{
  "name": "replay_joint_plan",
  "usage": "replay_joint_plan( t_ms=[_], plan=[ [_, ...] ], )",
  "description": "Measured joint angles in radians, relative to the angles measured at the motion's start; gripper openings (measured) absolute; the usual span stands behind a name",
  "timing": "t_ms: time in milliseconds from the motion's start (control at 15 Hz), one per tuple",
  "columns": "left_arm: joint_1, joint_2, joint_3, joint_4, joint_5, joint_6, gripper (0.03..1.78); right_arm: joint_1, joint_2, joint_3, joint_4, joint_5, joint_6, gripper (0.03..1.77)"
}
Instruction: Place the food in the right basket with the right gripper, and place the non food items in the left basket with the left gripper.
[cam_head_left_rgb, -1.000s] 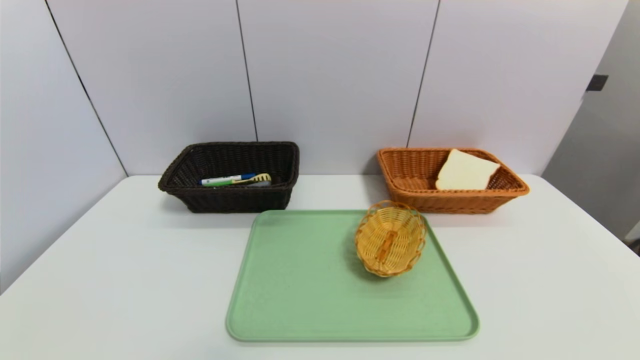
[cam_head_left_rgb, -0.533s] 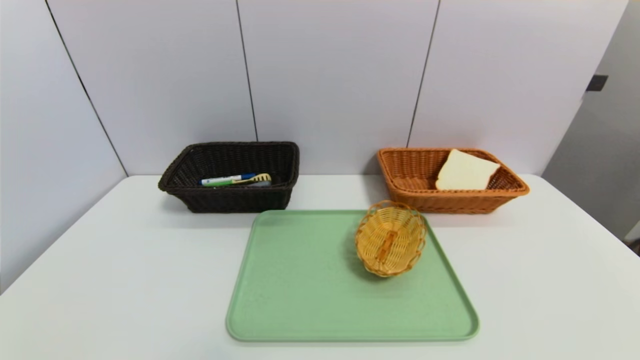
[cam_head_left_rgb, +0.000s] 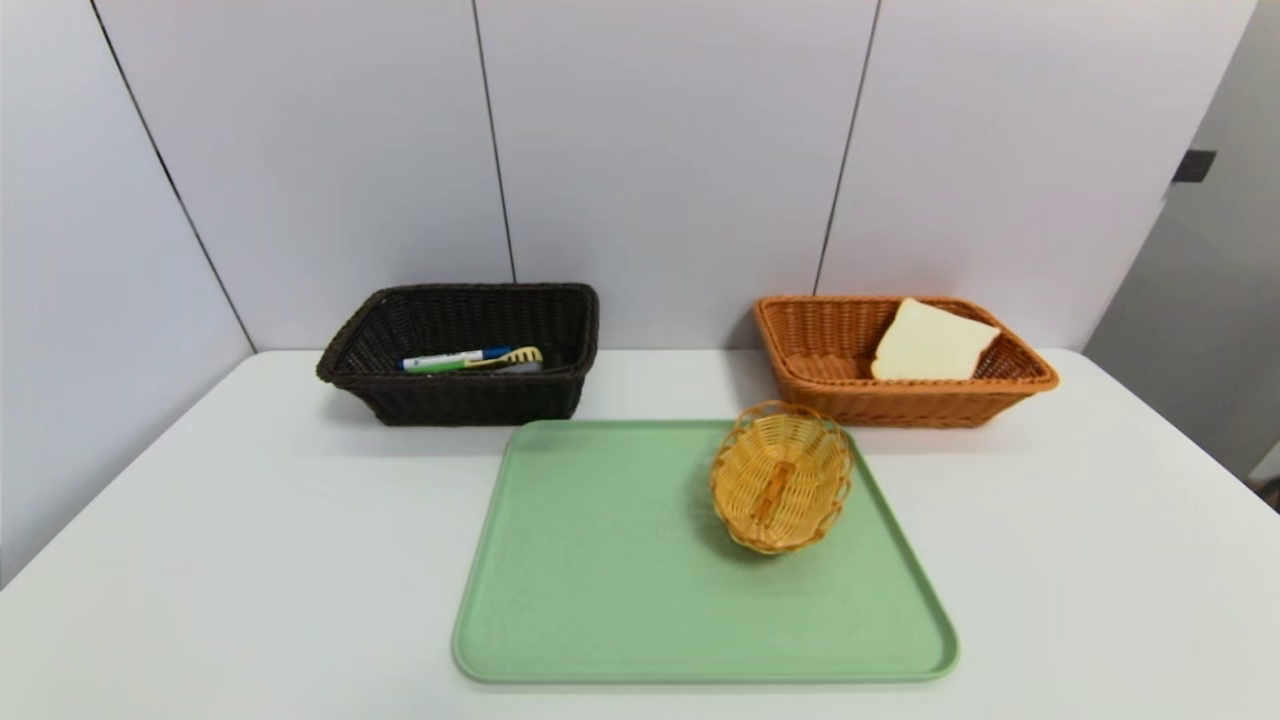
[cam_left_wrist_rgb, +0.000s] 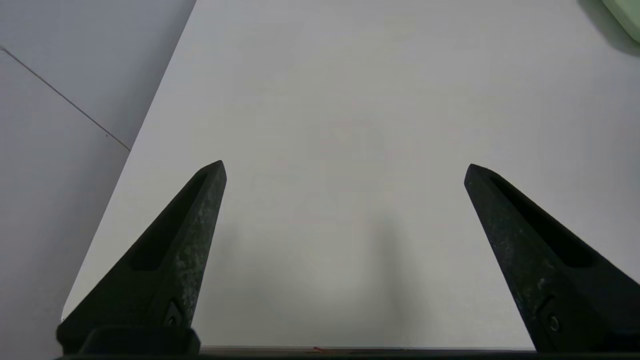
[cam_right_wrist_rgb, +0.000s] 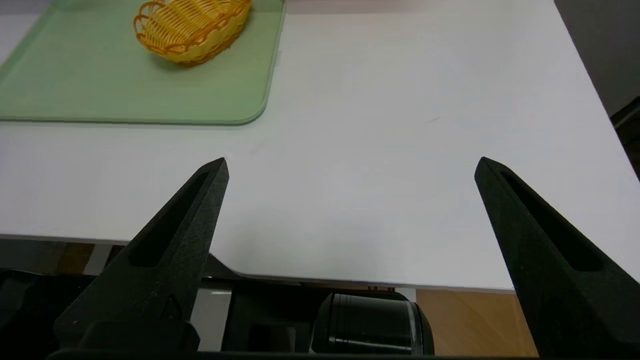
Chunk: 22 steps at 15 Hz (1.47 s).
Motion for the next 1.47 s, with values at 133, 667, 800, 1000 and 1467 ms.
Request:
replay_joint_plan(
  t_ms=[133, 667, 800, 1000, 1467],
  plan=[
    [0.0, -0.01, 0.015, -0.001, 0.005, -0.001, 1.69, 0.011, -0.015, 0.037, -0.004, -0.006, -0.009, 1.7],
    [0.0, -0.059, 0.116, -0.141, -0.071, -0.002, 1.69, 0.021, -0.092, 0.561, -0.614, -0.128, -0.093, 1.7],
    [0.0, -0.06, 0.148, -0.19, -0.106, -0.003, 1.69, 0.025, -0.121, 0.689, -0.778, -0.127, -0.108, 1.7],
    [0.0, -0.06, 0.204, -0.279, -0.159, -0.012, 1.69, 0.03, -0.206, 0.798, -0.831, -0.129, -0.138, 1.7],
    [0.0, -0.061, 0.222, -0.29, -0.154, -0.108, 1.69, 0.032, -0.272, 0.837, -0.843, -0.121, -0.149, 1.7]
  ],
)
